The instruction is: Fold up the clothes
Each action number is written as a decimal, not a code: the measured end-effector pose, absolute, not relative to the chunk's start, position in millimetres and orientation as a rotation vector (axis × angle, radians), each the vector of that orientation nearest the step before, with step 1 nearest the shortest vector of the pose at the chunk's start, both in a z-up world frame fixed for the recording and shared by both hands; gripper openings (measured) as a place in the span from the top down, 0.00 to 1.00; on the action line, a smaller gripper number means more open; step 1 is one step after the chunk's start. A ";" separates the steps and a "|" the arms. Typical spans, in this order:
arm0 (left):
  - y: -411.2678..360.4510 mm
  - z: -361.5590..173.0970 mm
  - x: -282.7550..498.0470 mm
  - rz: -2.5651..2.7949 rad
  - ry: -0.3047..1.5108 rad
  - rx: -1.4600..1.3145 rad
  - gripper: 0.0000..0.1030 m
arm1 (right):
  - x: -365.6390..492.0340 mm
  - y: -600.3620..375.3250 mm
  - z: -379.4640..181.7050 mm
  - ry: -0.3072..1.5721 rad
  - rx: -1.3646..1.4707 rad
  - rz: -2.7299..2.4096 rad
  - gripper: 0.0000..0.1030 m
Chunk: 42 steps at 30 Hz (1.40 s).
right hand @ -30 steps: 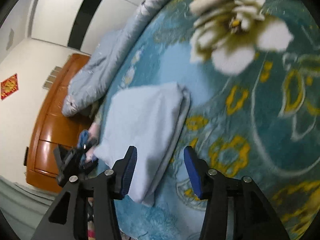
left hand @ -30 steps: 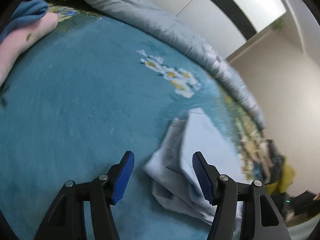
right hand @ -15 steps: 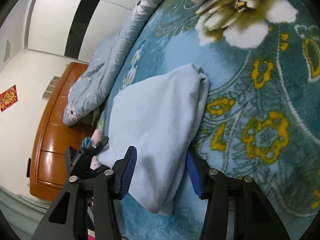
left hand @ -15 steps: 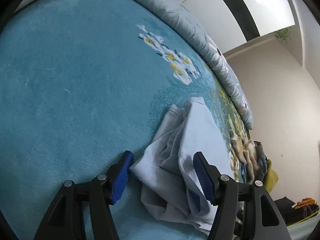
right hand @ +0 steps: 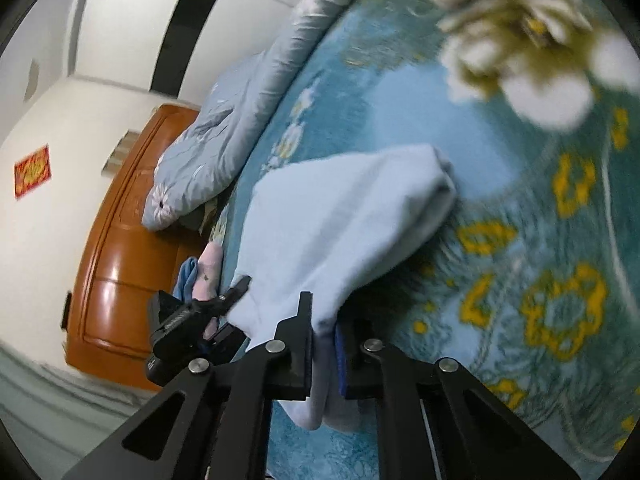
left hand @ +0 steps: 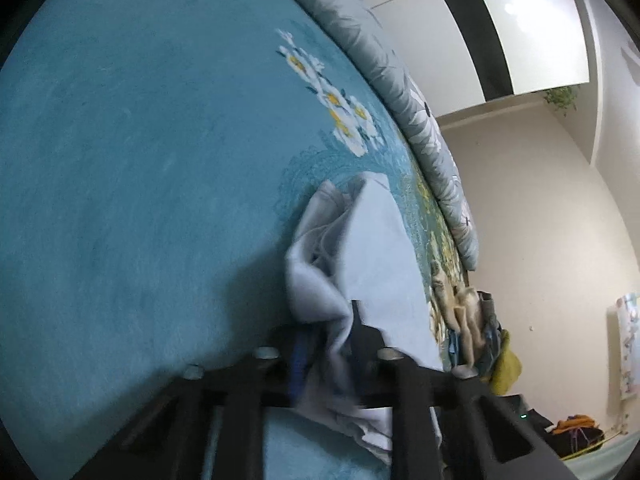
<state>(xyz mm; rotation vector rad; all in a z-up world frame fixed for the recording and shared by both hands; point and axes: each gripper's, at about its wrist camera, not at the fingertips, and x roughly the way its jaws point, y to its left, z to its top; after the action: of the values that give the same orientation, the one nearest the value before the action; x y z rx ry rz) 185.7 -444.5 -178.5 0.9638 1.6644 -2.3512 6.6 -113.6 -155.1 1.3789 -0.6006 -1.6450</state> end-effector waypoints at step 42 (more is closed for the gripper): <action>-417.4 -172.0 168.6 -2.485 1.514 1.111 0.39 | -39.8 -89.4 -170.4 -0.475 1.423 -1.686 0.60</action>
<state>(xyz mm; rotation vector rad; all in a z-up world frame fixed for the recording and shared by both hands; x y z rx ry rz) 168.6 -417.4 -172.0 1.1115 1.5140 -2.4852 -39.8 -89.4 -170.4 1.4228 -0.4751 -1.6856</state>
